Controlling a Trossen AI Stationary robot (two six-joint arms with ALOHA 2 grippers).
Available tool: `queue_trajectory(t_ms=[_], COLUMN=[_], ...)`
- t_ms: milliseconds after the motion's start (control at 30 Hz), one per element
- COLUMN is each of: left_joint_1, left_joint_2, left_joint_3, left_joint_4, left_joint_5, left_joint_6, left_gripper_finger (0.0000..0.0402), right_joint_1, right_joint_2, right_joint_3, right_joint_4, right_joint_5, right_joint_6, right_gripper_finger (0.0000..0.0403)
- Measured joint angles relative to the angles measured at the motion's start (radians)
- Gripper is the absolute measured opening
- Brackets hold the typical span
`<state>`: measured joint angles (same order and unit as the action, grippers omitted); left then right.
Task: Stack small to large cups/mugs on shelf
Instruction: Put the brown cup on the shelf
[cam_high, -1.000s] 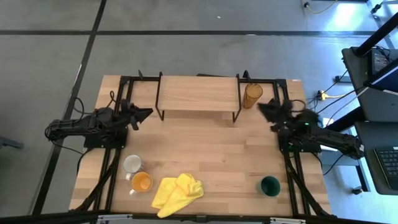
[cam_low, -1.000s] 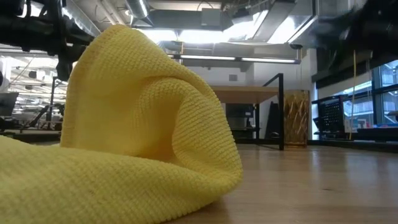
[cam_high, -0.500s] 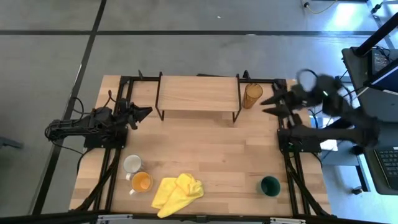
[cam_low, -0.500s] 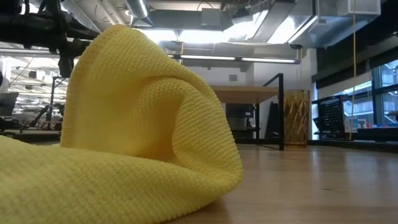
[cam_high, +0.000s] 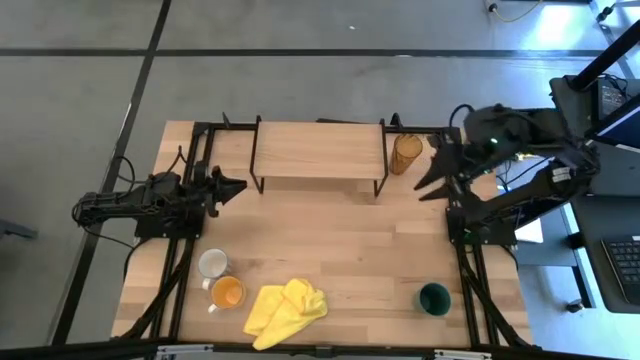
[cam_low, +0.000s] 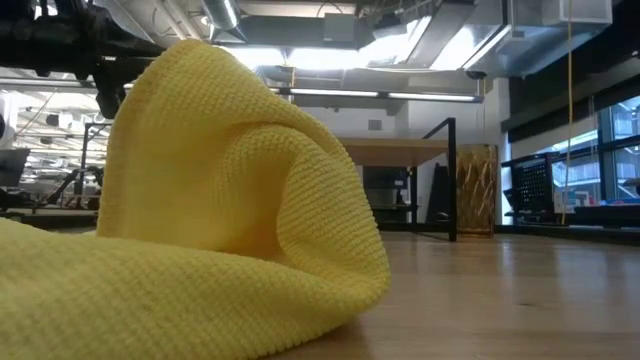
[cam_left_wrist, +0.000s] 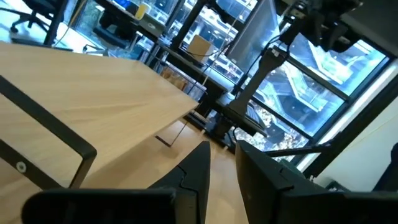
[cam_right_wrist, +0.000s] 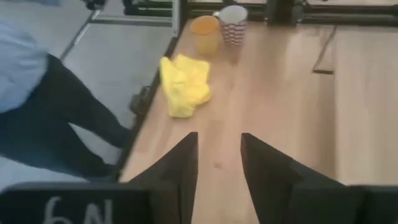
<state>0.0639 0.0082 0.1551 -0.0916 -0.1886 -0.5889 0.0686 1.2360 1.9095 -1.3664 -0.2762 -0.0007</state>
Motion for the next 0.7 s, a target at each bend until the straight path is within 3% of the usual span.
queue_trajectory(t_ms=[167,267,467,600,700], left_joint_1=[0.000,0.000,0.000,0.000,0.000], left_joint_2=[0.000,0.000,0.000,0.000,0.000], left_joint_3=[0.000,0.000,0.000,0.000,0.000], left_joint_4=[0.033,0.069,0.110,0.110,0.110], left_joint_5=[0.044,0.115,0.235,0.262,0.262], left_joint_6=[0.053,0.125,0.275,0.304,0.305], left_gripper_finger=[0.0071,0.0071,0.0071,0.0071,0.0071], right_joint_1=[0.212,0.303,0.363,0.377,0.373], right_joint_2=[0.034,0.105,0.217,0.243,0.248], right_joint_3=[-0.019,-0.030,0.000,0.001,0.002], right_joint_4=[-0.094,-0.085,-0.116,-0.163,-0.079], right_joint_5=[0.064,0.075,0.075,0.094,0.102], right_joint_6=[0.252,0.317,0.336,0.280,0.385], right_gripper_finger=[0.0123,0.0123,0.0123,0.0123,0.0123])
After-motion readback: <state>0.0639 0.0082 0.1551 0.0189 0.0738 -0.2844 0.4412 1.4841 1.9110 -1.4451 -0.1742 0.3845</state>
